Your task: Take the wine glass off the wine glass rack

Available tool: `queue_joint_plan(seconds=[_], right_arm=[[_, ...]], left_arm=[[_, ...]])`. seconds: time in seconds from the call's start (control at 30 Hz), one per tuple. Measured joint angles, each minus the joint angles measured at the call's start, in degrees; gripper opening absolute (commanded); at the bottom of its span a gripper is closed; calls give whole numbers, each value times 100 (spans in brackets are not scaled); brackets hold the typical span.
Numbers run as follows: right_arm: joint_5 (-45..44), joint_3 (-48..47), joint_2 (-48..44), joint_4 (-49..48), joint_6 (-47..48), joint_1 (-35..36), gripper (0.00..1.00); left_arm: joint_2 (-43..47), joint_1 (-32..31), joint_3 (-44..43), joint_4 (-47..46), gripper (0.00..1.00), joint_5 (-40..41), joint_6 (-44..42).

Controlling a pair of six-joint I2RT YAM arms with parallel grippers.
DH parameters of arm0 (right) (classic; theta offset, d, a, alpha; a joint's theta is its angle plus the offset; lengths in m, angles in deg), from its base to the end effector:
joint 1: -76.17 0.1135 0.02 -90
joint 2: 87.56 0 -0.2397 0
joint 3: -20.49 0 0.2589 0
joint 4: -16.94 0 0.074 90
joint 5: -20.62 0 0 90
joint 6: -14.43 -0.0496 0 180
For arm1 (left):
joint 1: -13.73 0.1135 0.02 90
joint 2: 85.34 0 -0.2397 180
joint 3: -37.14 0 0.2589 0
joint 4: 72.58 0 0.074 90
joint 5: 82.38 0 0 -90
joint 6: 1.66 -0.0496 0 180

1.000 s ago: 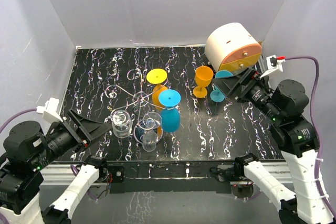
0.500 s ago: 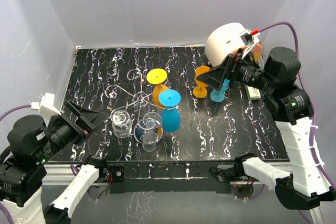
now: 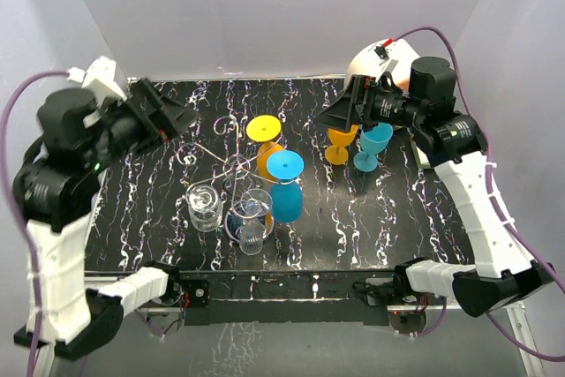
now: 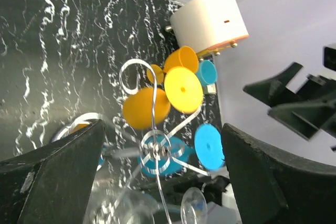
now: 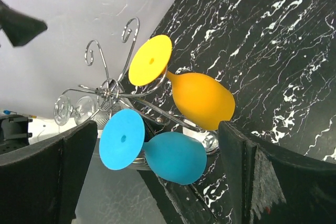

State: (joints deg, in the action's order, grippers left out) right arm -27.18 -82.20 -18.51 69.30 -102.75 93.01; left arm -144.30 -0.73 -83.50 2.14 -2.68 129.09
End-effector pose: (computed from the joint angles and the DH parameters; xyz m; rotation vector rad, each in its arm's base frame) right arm 0.2341 0.1057 0.4452 -0.3566 1.9632 1.2047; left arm 0.1322 -0.0433 0.5191 -0.2951 1.8534 -0.8390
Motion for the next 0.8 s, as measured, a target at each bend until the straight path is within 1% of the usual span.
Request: queue_joint_plan(seconds=[0.2, 0.3, 0.37, 0.53, 0.7, 0.8], right_arm=[[9, 26, 138, 15, -83, 201, 97], [50, -15, 212, 11, -247, 348, 91], [87, -120, 356, 17, -455, 411, 85], [111, -297, 861, 15, -1106, 428, 71], [55, -295, 1300, -57, -1692, 640, 67], [-44, -295, 1443, -153, -1851, 828, 62]], left_arm=[[-1237, 0, -103, -662, 91, 57, -514], [-1690, 0, 7, -981, 91, 70, -595], [-1801, 0, 81, -1091, 92, 83, -612], [-1613, 0, 181, -1248, 92, 188, -595], [-1019, -2, 450, -1307, 93, 216, -490], [-678, -2, 562, -1292, 93, 221, -450]])
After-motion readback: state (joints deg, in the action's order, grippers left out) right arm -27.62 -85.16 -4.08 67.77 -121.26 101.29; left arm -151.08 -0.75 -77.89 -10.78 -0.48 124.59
